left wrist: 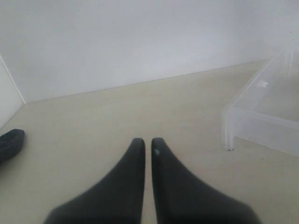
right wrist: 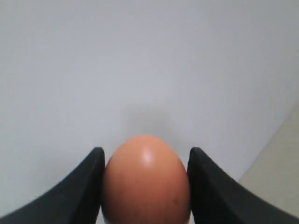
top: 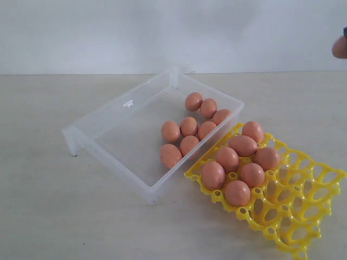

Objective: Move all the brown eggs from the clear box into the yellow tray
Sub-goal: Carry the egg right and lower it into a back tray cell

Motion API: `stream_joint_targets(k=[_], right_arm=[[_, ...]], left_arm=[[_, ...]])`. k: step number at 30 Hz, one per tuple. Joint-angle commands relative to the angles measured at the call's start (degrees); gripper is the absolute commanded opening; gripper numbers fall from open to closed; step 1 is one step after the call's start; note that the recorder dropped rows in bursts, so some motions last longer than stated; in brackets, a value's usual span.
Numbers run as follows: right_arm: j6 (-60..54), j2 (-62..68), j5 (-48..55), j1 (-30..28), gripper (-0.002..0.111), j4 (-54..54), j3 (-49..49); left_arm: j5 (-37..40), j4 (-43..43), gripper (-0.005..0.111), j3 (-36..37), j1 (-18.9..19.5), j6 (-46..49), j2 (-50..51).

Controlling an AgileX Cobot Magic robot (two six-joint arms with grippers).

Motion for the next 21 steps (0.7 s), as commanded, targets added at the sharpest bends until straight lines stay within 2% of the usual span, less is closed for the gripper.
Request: stream_joint_targets(k=[1,5,7,10,13,17,21], right_arm=[[18.7,9.9,-10.5,-7.8,0.000,-33.0,-9.2],[18.6,15.1,-10.5,-10.0,0.000,-65.0,-16.7],[17.4,16.1,-10.5,-9.8,0.000,-74.4,-18.0],[14.6,16.2,-9.4,-9.6,0.000,-77.9,-17.8],[14.6,16.2,-4.1,-9.3,0.000,-78.5,-17.8],[14.6,16.4,1.9,-8.3,0.000,-84.7,-17.8],[14.6,18.4,1.1,-7.1,0.000,-84.9,-17.8]], left_arm=[[-0.4,-0.3,0.004,-0.1,-0.4,-0.2,-0.1],[-0.4,-0.3,0.004,-0.1,-0.4,-0.2,-0.1],[-0.4,-0.3,0.004,-0.1,-0.4,-0.2,-0.1],[-0.4,-0.3,0.004,-0.1,-0.4,-0.2,-0.1],[-0.4,-0.3,0.004,-0.1,-0.4,-0.2,-0.1],[-0.4,-0.3,0.004,-0.1,-0.4,-0.2,-0.1],[-0.4,-0.3,0.004,-0.1,-0.4,-0.2,-0.1]])
